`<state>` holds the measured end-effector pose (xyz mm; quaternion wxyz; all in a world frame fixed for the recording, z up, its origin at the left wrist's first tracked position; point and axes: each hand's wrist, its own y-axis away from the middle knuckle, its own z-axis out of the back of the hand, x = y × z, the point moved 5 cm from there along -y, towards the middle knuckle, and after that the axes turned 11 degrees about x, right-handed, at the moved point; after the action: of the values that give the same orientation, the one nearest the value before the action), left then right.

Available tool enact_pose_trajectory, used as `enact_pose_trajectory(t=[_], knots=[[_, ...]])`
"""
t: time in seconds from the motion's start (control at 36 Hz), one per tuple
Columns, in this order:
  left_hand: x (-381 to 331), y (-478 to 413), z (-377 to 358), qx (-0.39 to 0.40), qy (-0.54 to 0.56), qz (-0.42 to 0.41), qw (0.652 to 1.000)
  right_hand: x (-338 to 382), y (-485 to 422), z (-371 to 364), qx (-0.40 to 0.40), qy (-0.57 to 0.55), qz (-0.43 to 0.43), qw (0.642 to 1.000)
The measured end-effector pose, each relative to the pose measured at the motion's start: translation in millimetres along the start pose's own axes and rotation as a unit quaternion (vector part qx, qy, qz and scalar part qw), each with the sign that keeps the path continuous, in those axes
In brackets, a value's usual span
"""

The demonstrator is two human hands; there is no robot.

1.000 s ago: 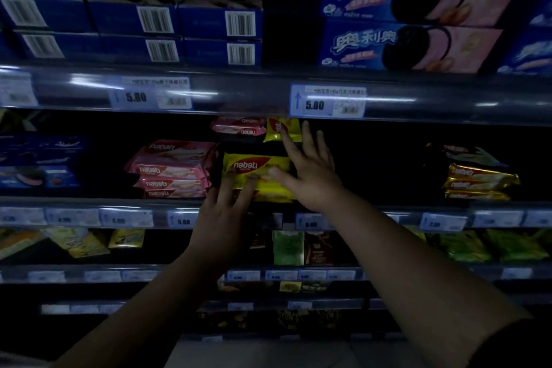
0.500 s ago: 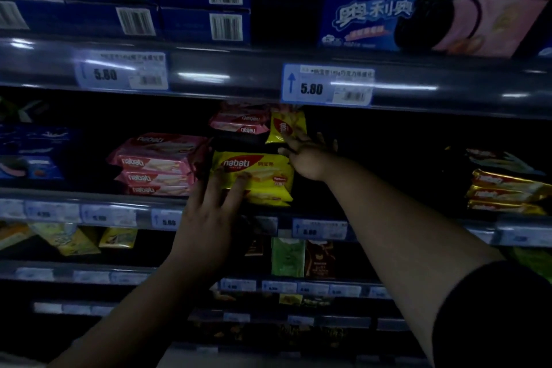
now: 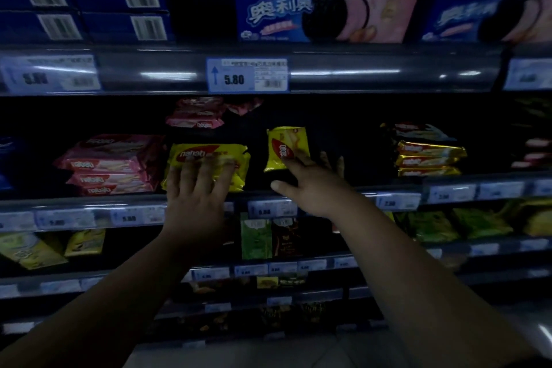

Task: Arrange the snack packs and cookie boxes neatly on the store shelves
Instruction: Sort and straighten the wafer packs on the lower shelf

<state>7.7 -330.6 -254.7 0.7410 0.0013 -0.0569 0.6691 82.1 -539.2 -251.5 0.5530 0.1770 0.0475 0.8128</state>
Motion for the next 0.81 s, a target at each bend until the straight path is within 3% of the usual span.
enact_pose_trajectory(t=[0.14, 0.22, 0.33, 0.42, 0.5, 0.61, 0.69, 0.72, 0.81], knots=[[1.5, 1.6, -1.0, -0.002, 0.017, 0.007, 1.000, 8.8, 9.2, 8.2, -0.147, -0.013, -0.084, 0.986], [3.1, 1.0, -3.1, 0.006, 0.026, 0.001, 1.000, 13.9, -2.9, 0.9, -0.128, -0.044, -0.151, 0.979], [5.4, 0.6, -0.2, 0.008, 0.048, -0.013, 0.999, 19.3, -8.6, -5.5, -0.169, -0.037, -0.149, 0.974], [3.8, 6.4, 13.7, -0.042, 0.138, -0.060, 0.988, 22.3, 2.1, -4.4, -0.230, -0.052, -0.122, 0.964], [-0.8, 16.5, 30.0, -0.090, 0.332, -0.090, 0.935, 34.9, 16.8, -4.3, -0.307, -0.067, -0.066, 0.947], [-10.6, 15.6, 32.9, -0.018, 0.620, -0.040, 0.783, 69.3, 37.3, -6.5, -0.370, -0.111, 0.020, 0.922], [-6.7, 10.0, 33.7, 0.039, 0.725, -0.006, 0.687, 99.2, 49.8, -5.7, -0.372, -0.140, 0.068, 0.915], [-2.5, 10.4, 33.8, 0.046, 0.736, 0.007, 0.676, 108.6, 53.2, -5.7, -0.367, -0.146, 0.083, 0.915], [16.2, 14.0, 38.5, 0.001, 0.731, 0.030, 0.682, 133.0, 62.1, -8.7, -0.335, -0.152, 0.123, 0.922]])
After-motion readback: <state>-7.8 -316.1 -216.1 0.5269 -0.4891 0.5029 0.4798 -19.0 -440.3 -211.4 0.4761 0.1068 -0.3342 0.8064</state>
